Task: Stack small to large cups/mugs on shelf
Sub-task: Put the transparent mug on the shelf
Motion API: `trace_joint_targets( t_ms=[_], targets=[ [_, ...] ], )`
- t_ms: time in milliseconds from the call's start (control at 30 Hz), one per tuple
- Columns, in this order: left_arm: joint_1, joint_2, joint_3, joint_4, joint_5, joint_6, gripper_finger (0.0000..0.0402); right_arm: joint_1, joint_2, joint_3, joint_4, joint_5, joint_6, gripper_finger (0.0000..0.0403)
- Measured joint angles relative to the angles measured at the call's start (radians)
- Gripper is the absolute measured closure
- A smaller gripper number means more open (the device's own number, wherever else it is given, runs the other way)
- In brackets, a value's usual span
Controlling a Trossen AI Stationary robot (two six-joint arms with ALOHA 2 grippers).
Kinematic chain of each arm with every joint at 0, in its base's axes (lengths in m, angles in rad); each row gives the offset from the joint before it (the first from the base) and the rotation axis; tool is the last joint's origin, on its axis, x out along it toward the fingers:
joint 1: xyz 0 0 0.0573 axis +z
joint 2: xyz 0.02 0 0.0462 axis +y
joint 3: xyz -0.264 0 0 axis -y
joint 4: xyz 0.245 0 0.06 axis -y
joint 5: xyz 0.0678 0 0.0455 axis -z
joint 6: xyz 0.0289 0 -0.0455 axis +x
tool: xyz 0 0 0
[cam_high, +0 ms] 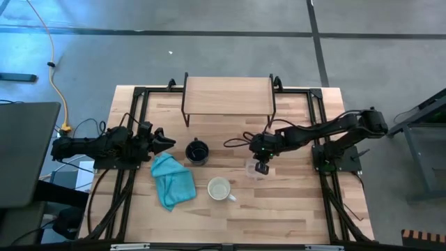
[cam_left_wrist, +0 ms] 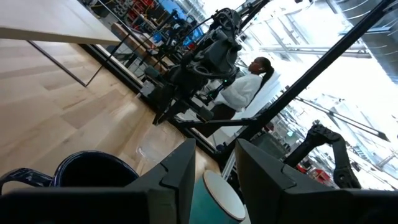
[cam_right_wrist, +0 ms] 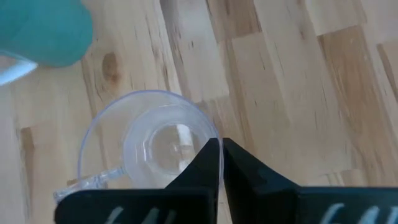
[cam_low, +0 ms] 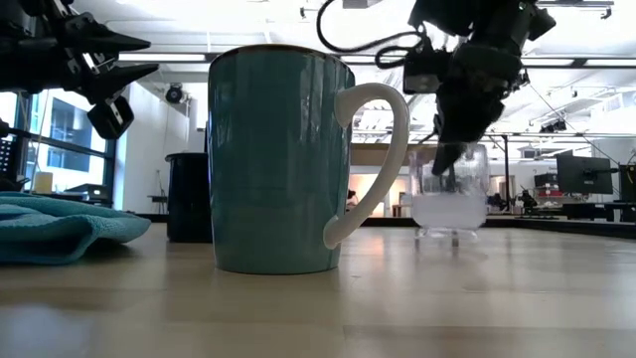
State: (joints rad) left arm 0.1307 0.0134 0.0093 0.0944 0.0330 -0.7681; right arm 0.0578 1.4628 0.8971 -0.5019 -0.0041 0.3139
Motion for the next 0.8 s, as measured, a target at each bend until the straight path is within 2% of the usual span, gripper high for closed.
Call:
trace_joint_targets(
  t_ms=[333,800],
  targets=[
    [0.0,0.0,0.0,0.0,0.0,0.0,0.0298,-0.046,0.0,0.136,-0.174,0.012,-0.062,0.0402],
    [0.0,0.0,0.0,-0.02,0.0,0.0,0.0298,-0.071,0.0,0.235,-0.265,0.012,-0.087,0.0403]
  ],
)
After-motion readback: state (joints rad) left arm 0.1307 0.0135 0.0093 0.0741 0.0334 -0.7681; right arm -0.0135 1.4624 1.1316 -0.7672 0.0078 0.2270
